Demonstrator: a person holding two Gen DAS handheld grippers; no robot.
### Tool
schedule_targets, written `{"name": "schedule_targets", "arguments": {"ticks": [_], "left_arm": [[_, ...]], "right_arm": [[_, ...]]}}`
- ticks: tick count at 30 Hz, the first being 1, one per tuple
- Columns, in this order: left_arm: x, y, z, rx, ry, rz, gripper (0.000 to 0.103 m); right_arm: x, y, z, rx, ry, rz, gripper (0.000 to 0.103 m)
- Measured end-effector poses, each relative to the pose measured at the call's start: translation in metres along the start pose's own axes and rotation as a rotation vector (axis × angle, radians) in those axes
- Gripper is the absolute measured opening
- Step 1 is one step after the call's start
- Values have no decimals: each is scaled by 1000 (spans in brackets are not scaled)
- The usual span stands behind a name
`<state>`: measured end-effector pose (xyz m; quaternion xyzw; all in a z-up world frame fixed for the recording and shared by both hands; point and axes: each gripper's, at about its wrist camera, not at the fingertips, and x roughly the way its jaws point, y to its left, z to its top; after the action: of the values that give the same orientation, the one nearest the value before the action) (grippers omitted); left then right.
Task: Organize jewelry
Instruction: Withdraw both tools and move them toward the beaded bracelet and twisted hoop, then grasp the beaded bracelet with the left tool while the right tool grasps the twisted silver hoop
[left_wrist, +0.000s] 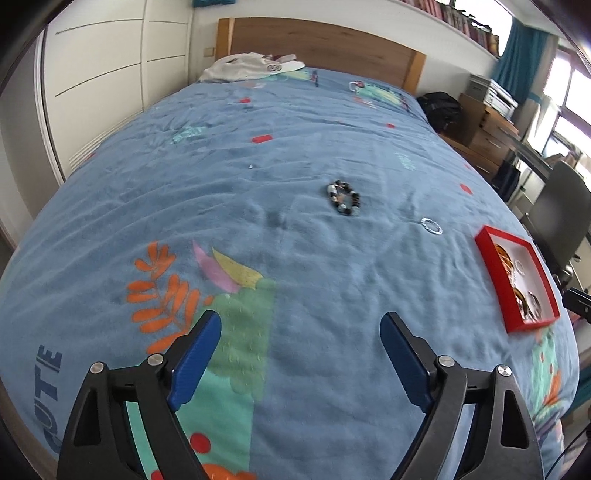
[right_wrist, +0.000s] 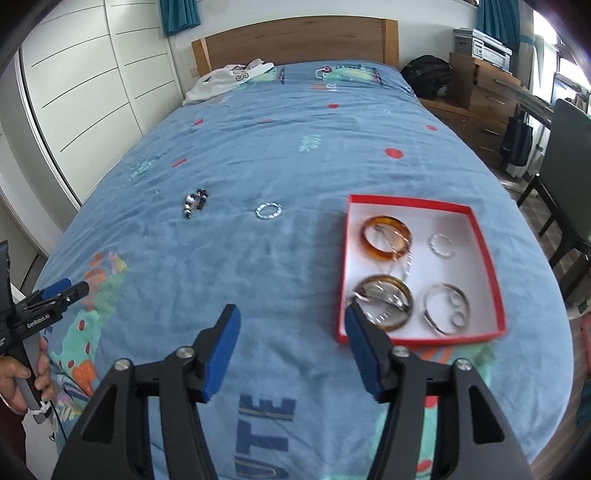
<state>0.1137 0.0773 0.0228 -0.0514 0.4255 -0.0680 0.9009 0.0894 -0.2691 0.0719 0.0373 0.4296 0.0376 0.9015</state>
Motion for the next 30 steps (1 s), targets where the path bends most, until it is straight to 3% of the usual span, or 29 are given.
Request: {"name": "schedule_targets", "arguments": {"ticks": [13, 30], "left_arm": [[64, -5, 45, 50, -12, 15, 93], [181, -45, 99, 141, 64, -22, 94]], "right_arm": [[85, 26, 41, 8, 12, 57, 65], [200, 16, 79, 26, 85, 58, 66]]}}
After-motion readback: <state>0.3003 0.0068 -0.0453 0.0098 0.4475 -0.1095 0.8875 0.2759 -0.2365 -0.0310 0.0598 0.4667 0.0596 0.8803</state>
